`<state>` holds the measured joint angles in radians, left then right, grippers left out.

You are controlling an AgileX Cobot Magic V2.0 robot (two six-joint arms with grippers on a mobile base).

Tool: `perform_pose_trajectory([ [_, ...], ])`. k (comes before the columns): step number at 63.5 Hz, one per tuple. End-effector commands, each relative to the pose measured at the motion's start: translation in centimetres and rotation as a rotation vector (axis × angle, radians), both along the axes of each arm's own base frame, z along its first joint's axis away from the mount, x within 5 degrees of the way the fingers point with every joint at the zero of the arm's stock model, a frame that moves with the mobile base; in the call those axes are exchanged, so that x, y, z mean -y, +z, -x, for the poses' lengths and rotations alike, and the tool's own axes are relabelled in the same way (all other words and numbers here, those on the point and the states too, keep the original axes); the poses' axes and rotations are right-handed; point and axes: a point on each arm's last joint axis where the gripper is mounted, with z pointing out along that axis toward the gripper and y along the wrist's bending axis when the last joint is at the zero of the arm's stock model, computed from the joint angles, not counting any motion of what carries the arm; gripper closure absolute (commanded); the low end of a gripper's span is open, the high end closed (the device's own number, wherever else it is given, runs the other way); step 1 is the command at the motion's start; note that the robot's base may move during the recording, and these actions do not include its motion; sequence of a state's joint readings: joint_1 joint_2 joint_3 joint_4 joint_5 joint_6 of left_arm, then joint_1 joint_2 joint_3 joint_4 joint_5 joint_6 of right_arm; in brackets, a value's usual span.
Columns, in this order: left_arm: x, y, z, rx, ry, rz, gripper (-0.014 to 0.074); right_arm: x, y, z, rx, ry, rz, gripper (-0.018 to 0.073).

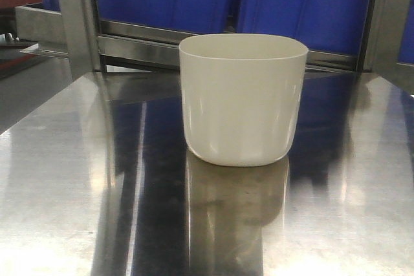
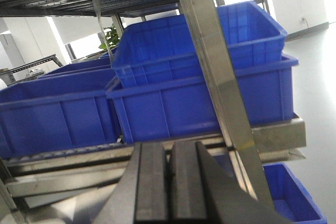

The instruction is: Move white bin to right shelf second layer

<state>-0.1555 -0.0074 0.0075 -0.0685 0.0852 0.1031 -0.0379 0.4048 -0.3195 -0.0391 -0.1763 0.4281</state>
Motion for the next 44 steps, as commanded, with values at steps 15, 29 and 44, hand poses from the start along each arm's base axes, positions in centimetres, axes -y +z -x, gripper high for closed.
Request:
perform_pose_trajectory([
  [15,0.0,-0.4,0.0,0.06,0.0,0.019,0.0512,0.3,9.9,-8.2,0.024,0.0,0.019,0.0511],
  [29,0.0,-0.4,0.0,0.06,0.0,0.019,0.0512,-1.2,10.7,-13.8,-0.431,0.05,0.045,0.0511],
  [44,0.0,-0.4,0.0,0.06,0.0,0.019,0.0512,-7.4,9.3,-17.4,-0.701,0.276,0.319,0.0499],
])
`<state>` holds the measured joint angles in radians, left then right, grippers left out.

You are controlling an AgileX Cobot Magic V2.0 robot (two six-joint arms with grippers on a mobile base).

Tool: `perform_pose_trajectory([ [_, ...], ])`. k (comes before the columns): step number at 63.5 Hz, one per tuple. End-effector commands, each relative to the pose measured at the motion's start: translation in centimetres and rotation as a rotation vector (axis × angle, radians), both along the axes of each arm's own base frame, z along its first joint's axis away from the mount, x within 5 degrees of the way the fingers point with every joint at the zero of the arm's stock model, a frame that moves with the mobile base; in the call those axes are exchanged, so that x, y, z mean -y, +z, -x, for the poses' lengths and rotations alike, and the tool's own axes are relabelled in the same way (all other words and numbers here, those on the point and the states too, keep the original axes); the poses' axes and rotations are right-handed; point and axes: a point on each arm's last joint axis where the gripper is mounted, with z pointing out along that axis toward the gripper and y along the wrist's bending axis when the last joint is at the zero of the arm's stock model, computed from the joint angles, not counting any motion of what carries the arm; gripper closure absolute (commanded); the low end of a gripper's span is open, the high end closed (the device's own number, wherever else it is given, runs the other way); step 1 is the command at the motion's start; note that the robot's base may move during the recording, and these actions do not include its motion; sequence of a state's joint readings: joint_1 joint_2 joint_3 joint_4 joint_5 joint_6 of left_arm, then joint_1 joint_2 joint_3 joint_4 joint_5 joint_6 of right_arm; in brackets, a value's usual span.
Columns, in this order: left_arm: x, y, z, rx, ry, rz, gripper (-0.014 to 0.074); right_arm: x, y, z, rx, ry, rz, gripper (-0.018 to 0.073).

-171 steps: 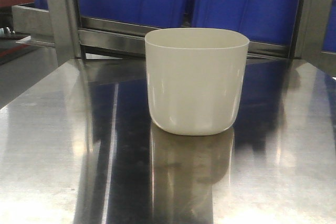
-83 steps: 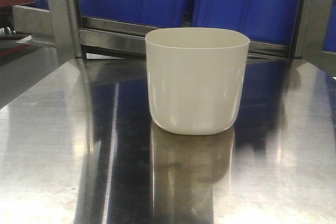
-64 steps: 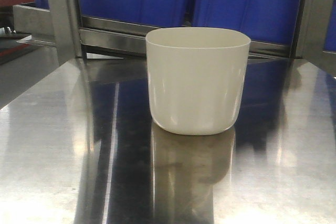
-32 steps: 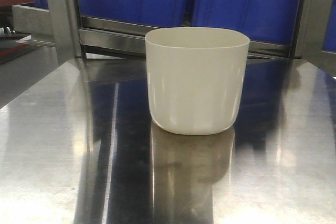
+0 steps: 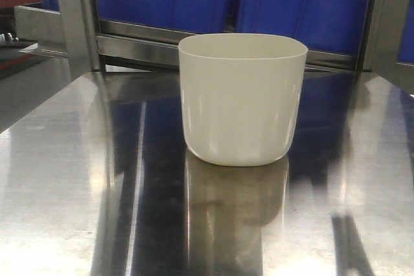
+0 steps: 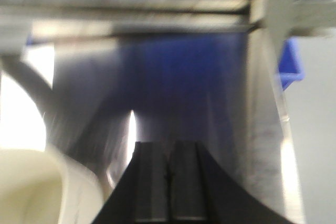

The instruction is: Move white bin to right shelf second layer

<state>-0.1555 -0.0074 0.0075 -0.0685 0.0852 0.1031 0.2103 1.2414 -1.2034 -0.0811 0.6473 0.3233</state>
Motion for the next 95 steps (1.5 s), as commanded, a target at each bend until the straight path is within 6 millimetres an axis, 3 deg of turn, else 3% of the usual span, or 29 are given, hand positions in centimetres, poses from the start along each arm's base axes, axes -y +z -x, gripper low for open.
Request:
perform_pose_trajectory([
  [1,0.0,-0.4,0.0,0.06,0.0,0.019,0.0512,-2.4,1.5,-0.5,0.055,0.128,0.072,0.0499],
  [10,0.0,-0.4,0.0,0.06,0.0,0.019,0.0512,-5.4,0.4,-1.5,0.018,0.223,0.09,0.0497],
  [15,0.0,-0.4,0.0,0.06,0.0,0.019,0.0512,-6.5,-0.2,-1.9,-0.004,0.253,0.096,0.0435],
  [27,0.0,-0.4,0.0,0.06,0.0,0.019,0.0512,-7.5,-1.4,-2.4,-0.047,0.274,0.108,-0.001],
  [30,0.0,-0.4,0.0,0.06,0.0,0.019,0.0512,-7.5,-1.5,-2.5,-0.05,0.274,0.109,-0.0054],
  [51,0.0,-0.4,0.0,0.06,0.0,0.019,0.0512,-7.8,-1.8,-2.5,-0.076,0.275,0.074,-0.0052],
  [95,0.0,-0.4,0.0,0.06,0.0,0.019,0.0512,-9.3,-8.0,-5.8,-0.288,0.276,0.129,-0.0052],
])
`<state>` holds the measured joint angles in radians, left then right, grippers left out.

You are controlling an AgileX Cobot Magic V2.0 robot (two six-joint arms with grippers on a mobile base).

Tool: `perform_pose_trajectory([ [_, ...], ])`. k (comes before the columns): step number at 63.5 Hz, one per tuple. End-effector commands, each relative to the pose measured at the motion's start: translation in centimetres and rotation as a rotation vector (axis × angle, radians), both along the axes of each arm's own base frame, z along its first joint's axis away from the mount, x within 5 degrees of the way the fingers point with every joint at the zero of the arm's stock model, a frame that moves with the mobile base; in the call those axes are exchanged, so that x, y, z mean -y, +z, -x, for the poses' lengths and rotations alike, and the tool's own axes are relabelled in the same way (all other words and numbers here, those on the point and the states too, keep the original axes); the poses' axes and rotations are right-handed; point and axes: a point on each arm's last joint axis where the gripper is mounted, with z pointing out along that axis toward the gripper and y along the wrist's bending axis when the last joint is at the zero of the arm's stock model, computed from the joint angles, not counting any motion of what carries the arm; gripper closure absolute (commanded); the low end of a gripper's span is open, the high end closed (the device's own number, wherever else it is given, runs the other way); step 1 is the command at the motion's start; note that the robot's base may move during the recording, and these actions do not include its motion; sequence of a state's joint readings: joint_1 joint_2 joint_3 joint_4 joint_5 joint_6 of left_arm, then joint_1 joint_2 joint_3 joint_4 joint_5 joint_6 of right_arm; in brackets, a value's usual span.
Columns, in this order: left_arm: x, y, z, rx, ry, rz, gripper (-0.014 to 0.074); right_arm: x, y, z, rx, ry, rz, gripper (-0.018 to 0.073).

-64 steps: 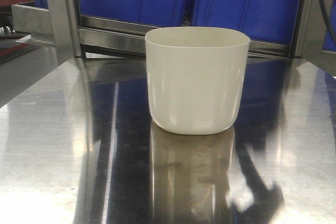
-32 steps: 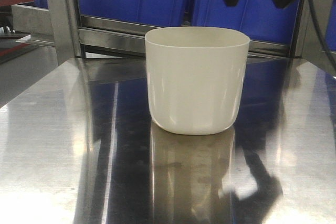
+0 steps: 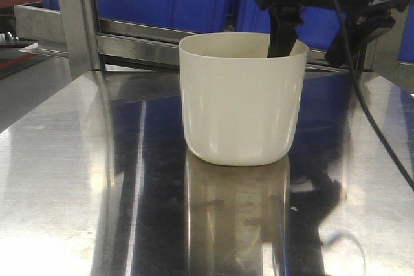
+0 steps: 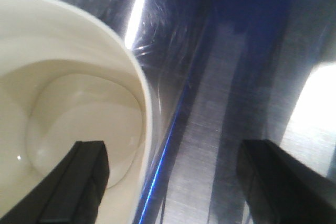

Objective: Move white bin to right shelf second layer
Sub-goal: 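Reach the right gripper down to the rim of the white bin, then close the right gripper on the bin rim and lift it up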

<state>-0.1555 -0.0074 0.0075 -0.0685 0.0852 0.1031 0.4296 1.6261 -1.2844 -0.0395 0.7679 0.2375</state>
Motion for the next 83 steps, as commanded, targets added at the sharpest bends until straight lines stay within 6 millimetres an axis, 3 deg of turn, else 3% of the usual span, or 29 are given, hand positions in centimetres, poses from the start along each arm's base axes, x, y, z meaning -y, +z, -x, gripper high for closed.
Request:
perform_pose_trajectory([
  [1,0.0,-0.4,0.0,0.06,0.0,0.019,0.0512,-0.2,2.1,-0.4,0.105,0.011,-0.039,-0.0052],
  [15,0.0,-0.4,0.0,0.06,0.0,0.019,0.0512,-0.7,0.7,-1.4,0.091,0.011,-0.04,-0.0051],
  [21,0.0,-0.4,0.0,0.06,0.0,0.019,0.0512,-0.9,0.5,-1.5,0.089,0.008,-0.056,0.0003],
  [29,0.0,-0.4,0.0,0.06,0.0,0.019,0.0512,-1.3,0.2,-1.5,0.087,0.016,-0.058,0.0188],
  [38,0.0,-0.4,0.0,0.06,0.0,0.019,0.0512,-1.7,0.5,-1.6,0.114,0.025,-0.07,0.0514],
  [40,0.0,-0.4,0.0,0.06,0.0,0.019,0.0512,-1.7,0.7,-1.6,0.124,0.026,-0.075,0.0515],
  [47,0.0,-0.4,0.0,0.06,0.0,0.019,0.0512,-1.7,2.8,-1.7,0.18,0.027,-0.099,0.0509],
  [54,0.0,-0.4,0.0,0.06,0.0,0.019,0.0512,-1.3,6.4,-1.0,0.284,0.031,-0.13,0.0503],
  [67,0.0,-0.4,0.0,0.06,0.0,0.019,0.0512,1.1,12.9,2.2,0.541,0.038,-0.152,0.0503],
  [74,0.0,-0.4,0.0,0.06,0.0,0.019,0.0512,3.1,15.0,4.6,0.636,0.019,-0.162,0.0503],
  [83,0.0,-0.4,0.0,0.06,0.0,0.019,0.0512,6.0,15.7,8.0,0.721,-0.028,-0.178,0.0503],
])
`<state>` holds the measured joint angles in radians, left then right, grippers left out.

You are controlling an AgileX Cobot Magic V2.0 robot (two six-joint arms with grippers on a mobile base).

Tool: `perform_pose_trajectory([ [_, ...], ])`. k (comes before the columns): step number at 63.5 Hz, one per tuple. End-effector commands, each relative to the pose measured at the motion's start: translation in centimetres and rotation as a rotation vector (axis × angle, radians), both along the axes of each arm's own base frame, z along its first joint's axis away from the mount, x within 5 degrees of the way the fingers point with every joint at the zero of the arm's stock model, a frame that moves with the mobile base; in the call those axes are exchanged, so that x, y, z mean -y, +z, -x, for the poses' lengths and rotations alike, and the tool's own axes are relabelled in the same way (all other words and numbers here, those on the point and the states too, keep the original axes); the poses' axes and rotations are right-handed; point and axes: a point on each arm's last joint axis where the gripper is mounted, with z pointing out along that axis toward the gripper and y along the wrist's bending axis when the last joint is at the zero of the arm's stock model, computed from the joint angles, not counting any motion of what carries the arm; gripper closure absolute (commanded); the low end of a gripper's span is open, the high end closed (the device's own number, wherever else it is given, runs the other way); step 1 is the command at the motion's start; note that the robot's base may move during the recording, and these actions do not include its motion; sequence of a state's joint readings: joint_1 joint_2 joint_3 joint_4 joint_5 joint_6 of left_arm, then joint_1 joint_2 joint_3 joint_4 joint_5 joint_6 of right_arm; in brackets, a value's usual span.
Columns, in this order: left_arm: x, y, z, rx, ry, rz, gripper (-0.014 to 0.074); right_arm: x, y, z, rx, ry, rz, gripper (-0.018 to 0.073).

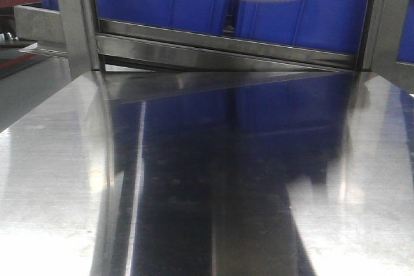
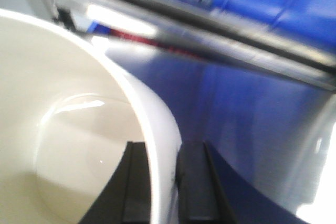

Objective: Move white bin to right shelf second layer
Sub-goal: 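Close the right gripper on the bin rim and lift it up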

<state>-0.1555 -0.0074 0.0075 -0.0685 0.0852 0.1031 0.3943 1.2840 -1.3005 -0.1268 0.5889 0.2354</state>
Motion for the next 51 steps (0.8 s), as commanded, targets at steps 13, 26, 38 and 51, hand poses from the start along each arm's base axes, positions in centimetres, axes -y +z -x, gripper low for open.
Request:
perform_pose_trajectory([
  [13,0.0,-0.4,0.0,0.06,0.0,0.019,0.0512,5.7,1.6,7.7,0.29,-0.1,-0.068,0.0503],
  [26,0.0,-0.4,0.0,0.06,0.0,0.019,0.0512,7.9,-1.2,12.1,0.313,-0.164,-0.065,0.0503],
  [38,0.0,-0.4,0.0,0.06,0.0,0.019,0.0512,8.5,-2.5,14.8,0.37,-0.166,-0.08,0.0503],
  [51,0.0,-0.4,0.0,0.06,0.0,0.019,0.0512,8.6,-2.4,15.3,0.396,-0.164,-0.087,0.0503],
])
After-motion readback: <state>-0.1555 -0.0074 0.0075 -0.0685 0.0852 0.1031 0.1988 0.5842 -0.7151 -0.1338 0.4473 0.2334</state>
